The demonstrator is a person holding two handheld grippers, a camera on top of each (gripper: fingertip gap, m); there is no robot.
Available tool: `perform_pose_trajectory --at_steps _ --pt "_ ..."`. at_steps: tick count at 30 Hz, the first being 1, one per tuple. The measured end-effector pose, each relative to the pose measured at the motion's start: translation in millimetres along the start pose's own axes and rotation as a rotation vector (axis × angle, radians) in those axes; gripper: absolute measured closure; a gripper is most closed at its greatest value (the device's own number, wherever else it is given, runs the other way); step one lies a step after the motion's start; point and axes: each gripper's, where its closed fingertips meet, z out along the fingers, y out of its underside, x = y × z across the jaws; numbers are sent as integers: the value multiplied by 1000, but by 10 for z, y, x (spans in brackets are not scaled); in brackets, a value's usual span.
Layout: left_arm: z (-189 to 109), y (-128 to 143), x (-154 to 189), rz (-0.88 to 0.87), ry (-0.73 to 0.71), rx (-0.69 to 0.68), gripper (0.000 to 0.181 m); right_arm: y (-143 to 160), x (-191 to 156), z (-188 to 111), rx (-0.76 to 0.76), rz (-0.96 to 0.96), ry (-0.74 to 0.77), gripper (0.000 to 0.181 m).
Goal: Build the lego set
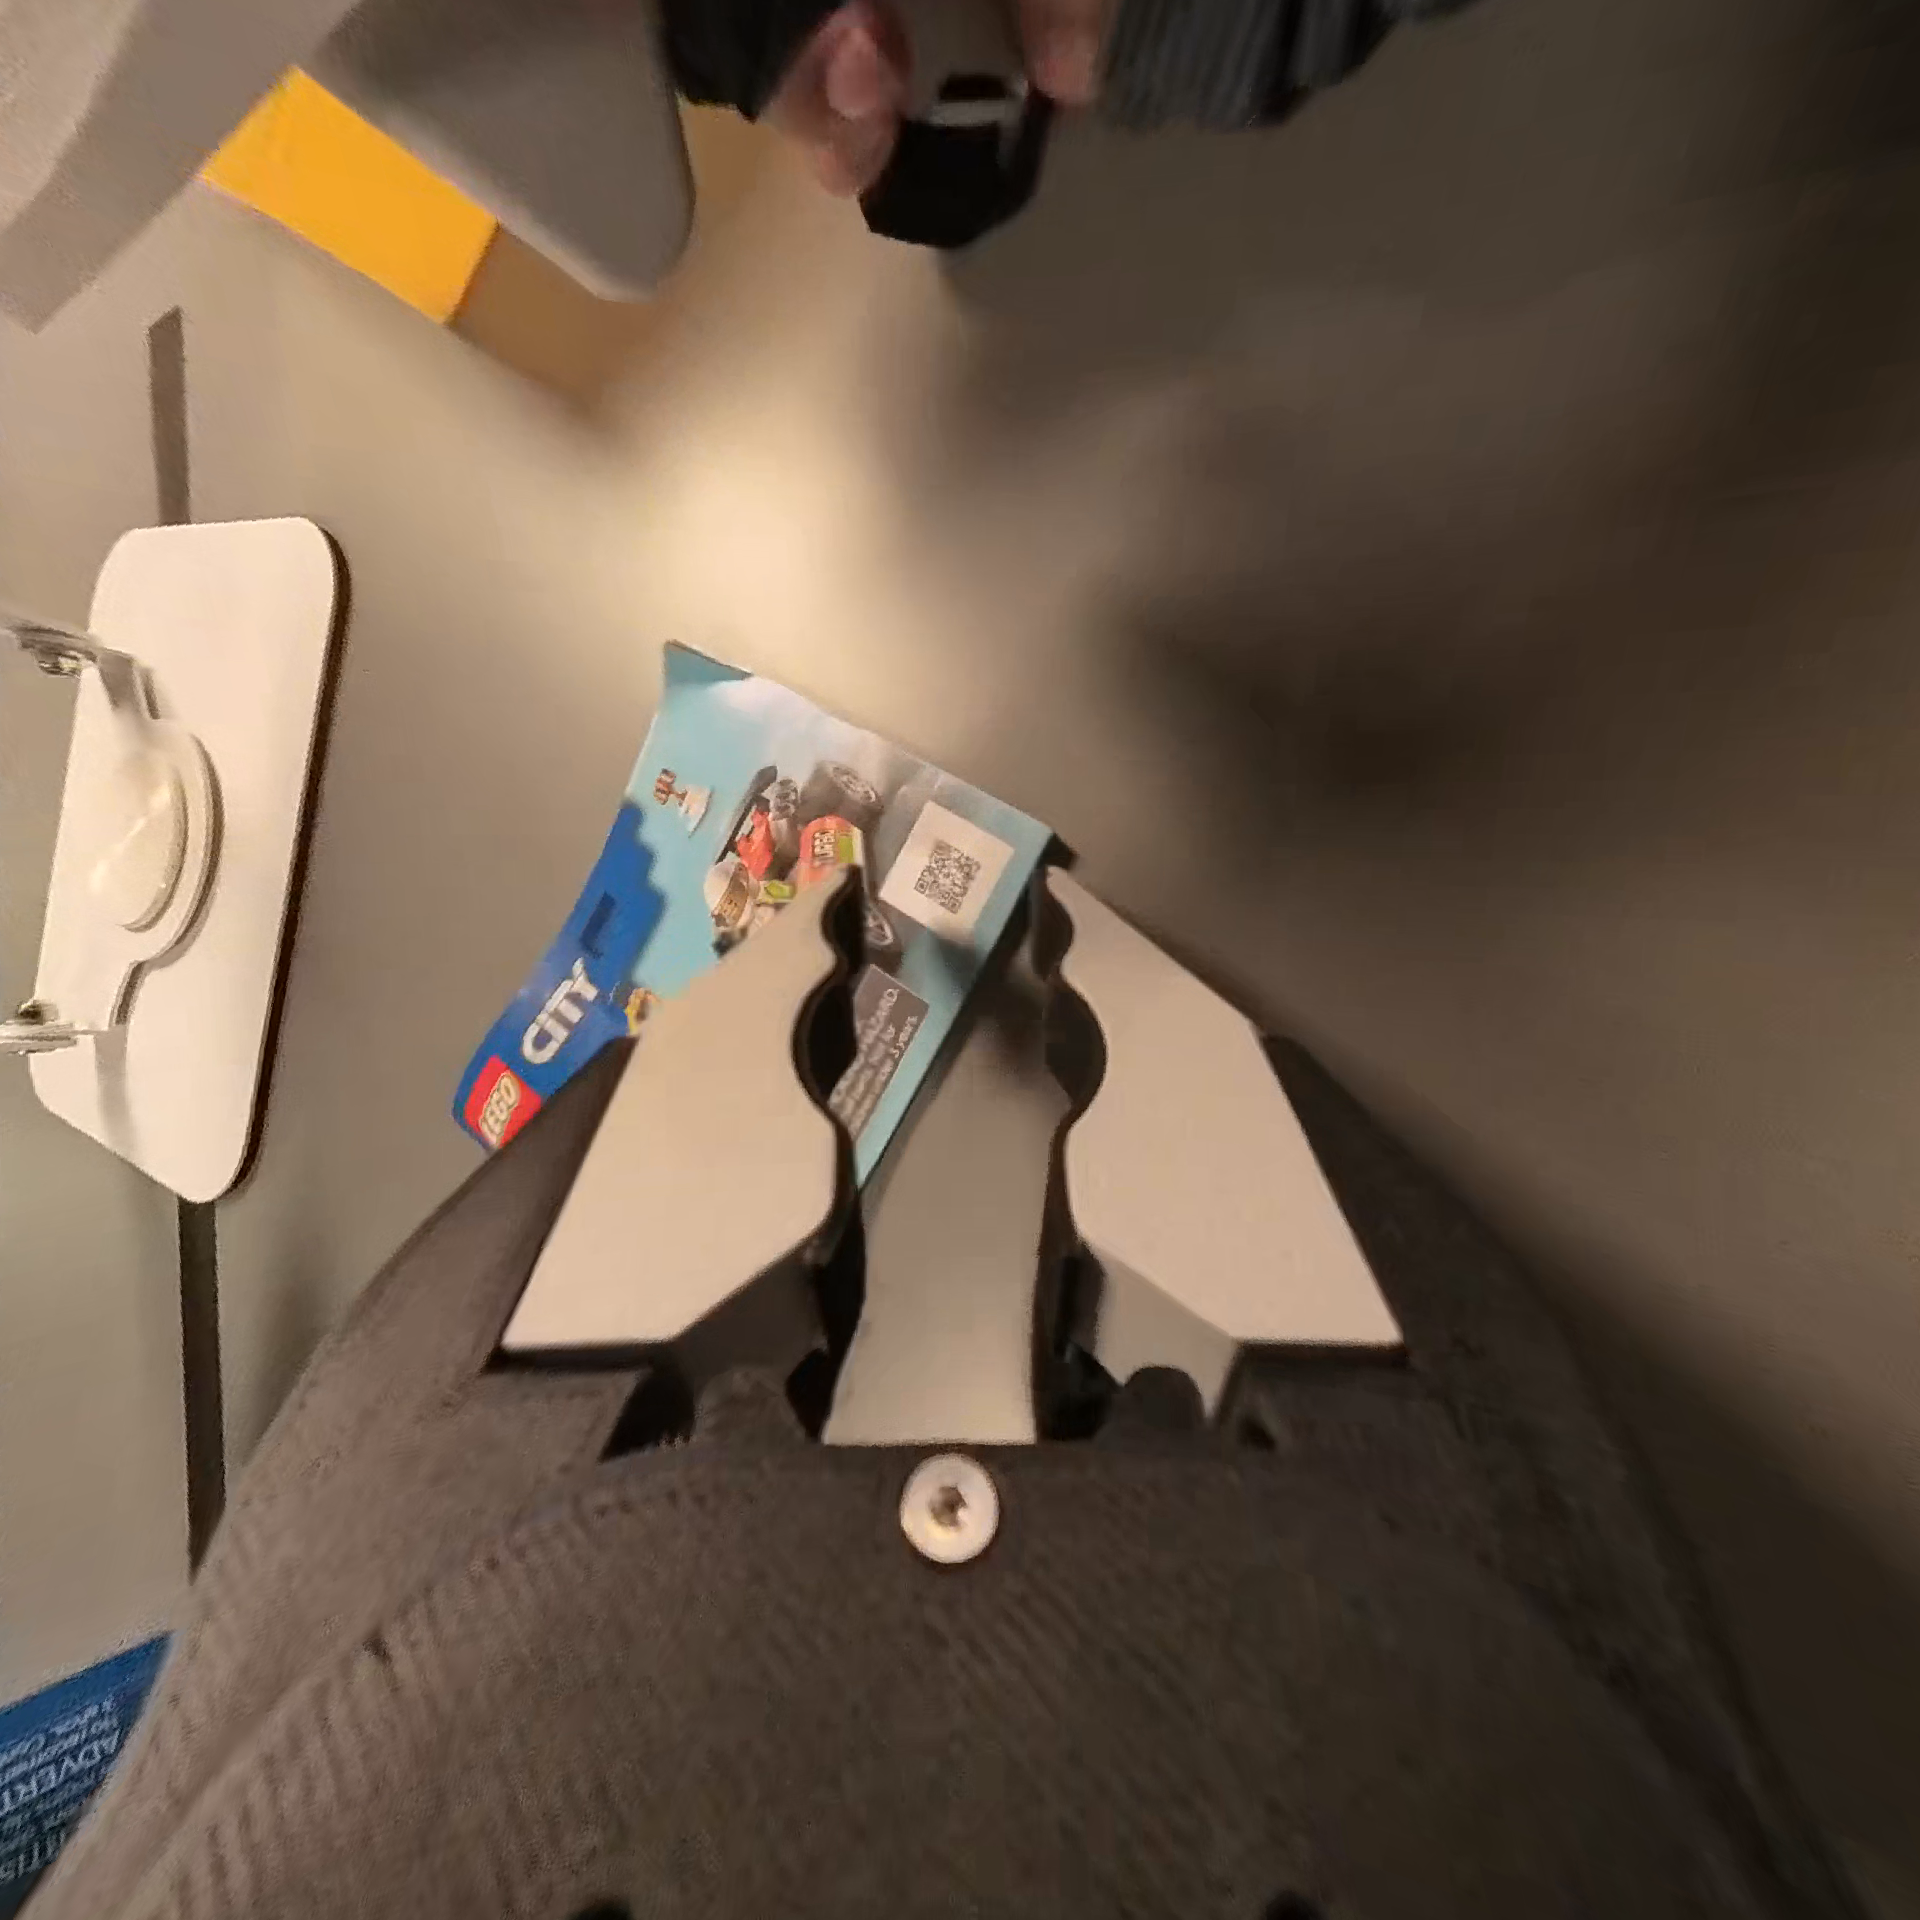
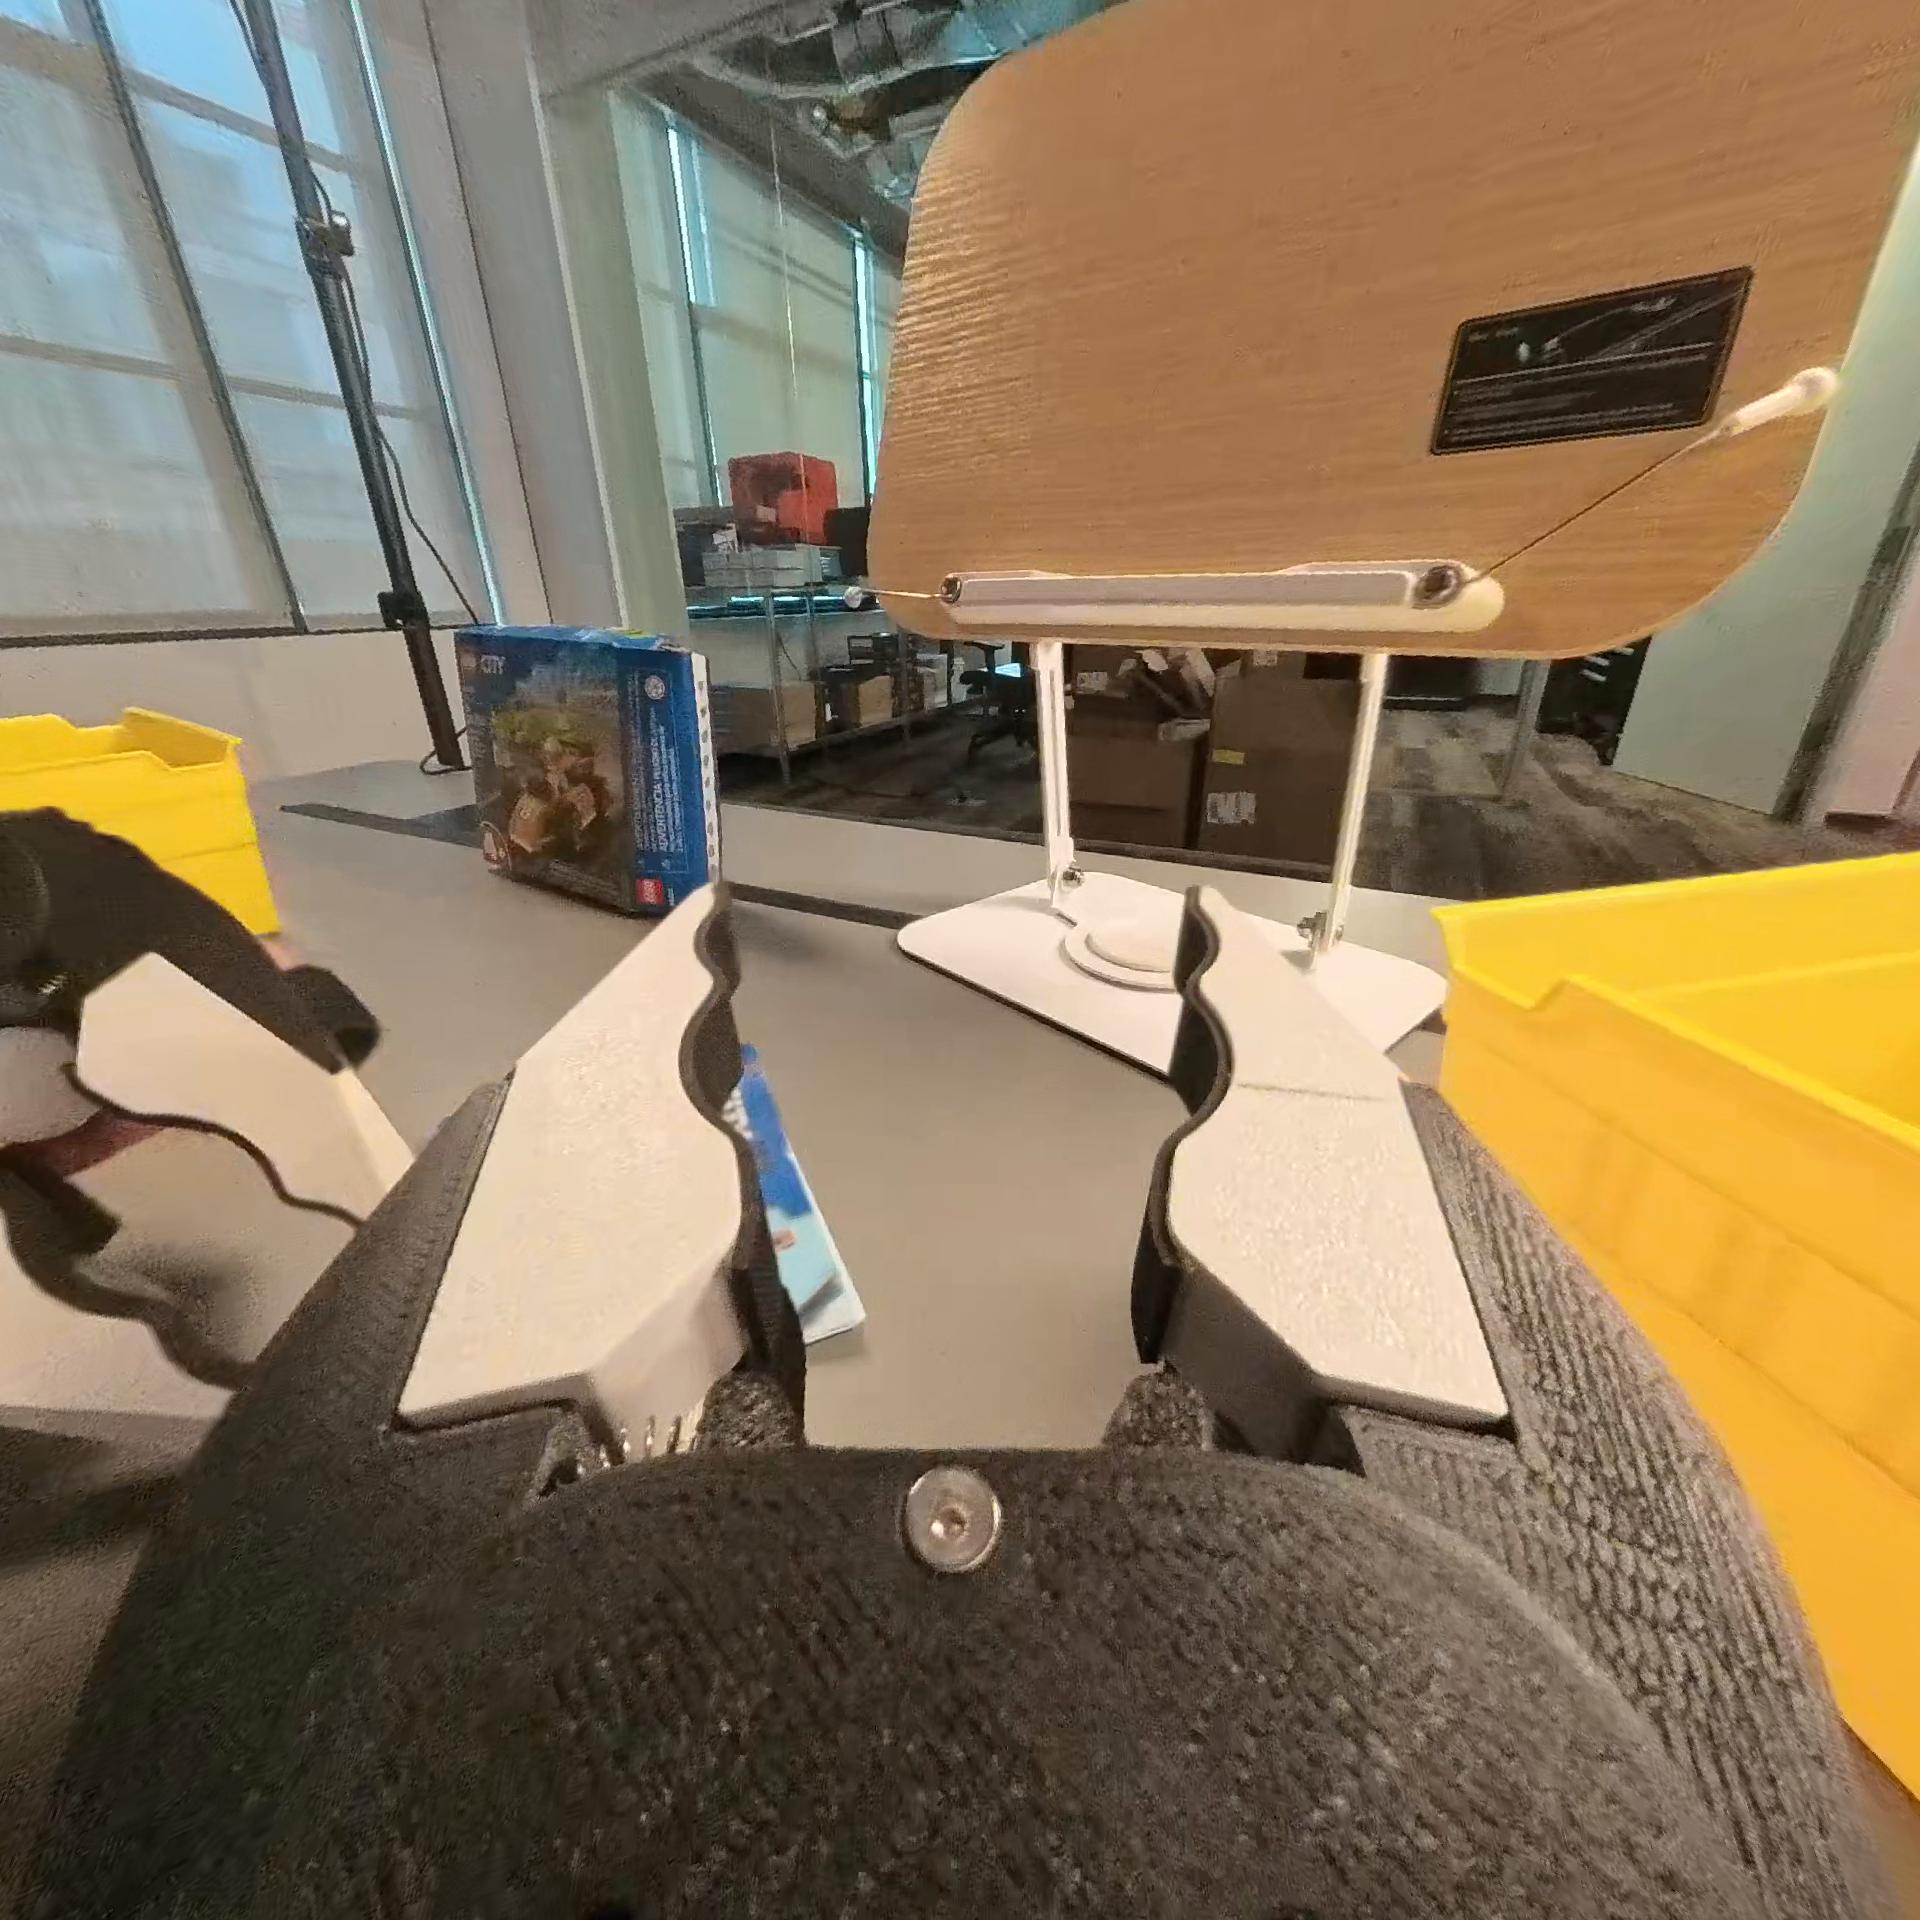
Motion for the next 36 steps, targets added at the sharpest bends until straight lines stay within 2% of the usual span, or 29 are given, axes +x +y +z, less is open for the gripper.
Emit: perform_pose_trajectory --at_steps 4,8,13,15,16,17,19,24,26,31,36 --pt "21 83 -54 2 16 -22 181 10 -13 19 -2 17 -13 98" --pt "25 84 -180 -82 -5 -6 181 4 28 10 6 43 -1 99" --pt "-120 -64 -559 -383 -193 190 181 13 38 10 -5 16 19 104" --pt "-263 -83 -738 -546 -296 304 181 81 168 7 -63 -2 121 120" --pt "-350 -46 -836 -624 -372 338 181 128 274 -7 -104 -10 200 137" --pt "-443 -24 -905 -686 -440 377 181 169 288 -4 -139 -23 218 151" --pt "-597 -26 -975 -785 -516 456 181 274 127 39 -223 -58 135 180" --pt "-758 -61 -1039 -898 -524 573 181 819 -623 81 -588 -88 -229 181" --pt "-773 -6 -1052 -938 -537 594 181 980 -698 69 -682 -186 -237 181" --pt "-986 283 -1142 -1101 -658 665 181 1155 -771 39 -770 -360 -243 181" --pt "-939 141 -1103 -1115 -492 760 181 1181 -765 42 -793 -333 -234 181"
